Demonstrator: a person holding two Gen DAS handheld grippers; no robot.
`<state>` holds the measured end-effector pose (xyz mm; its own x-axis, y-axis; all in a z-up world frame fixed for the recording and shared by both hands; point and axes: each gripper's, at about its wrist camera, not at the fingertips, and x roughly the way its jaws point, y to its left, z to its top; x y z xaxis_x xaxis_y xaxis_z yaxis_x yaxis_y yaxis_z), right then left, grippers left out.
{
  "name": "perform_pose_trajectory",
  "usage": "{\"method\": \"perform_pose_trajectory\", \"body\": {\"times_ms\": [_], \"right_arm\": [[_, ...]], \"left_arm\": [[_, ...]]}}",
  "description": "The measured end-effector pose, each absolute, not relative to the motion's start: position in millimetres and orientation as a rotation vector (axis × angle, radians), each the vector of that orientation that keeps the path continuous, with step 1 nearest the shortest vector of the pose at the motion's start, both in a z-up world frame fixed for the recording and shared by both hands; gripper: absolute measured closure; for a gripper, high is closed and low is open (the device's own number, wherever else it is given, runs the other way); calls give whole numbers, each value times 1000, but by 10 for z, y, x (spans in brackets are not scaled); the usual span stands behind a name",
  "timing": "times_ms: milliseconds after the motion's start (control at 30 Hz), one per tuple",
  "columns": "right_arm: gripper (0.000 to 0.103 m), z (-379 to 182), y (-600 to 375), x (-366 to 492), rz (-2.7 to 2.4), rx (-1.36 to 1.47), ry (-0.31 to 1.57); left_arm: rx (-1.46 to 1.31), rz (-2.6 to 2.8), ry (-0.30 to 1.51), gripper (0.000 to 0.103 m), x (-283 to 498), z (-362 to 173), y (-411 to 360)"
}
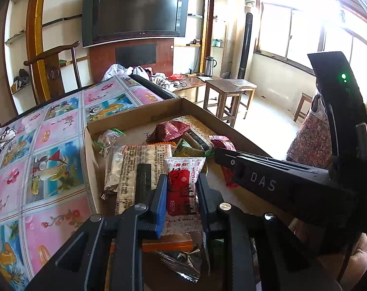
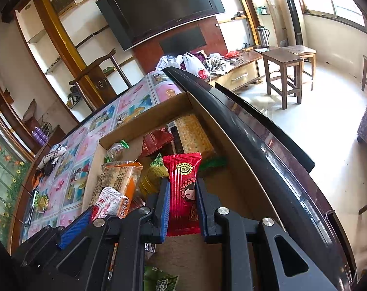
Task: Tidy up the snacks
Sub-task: 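Lower the red-and-white packet and open the left gripper while the right gripper releases the red candy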
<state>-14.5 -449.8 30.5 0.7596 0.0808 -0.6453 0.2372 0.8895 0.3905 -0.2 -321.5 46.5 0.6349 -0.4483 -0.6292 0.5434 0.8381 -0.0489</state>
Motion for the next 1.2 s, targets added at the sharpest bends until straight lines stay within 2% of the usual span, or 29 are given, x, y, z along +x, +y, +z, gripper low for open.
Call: {"method": "perform_pose_trajectory", "body": {"times_ms": [1200], "right_arm": [[80,224,-4397,-54,-111,439,764]], "left_arm": [[161,-566,671,79,8,479,-3213]]}}
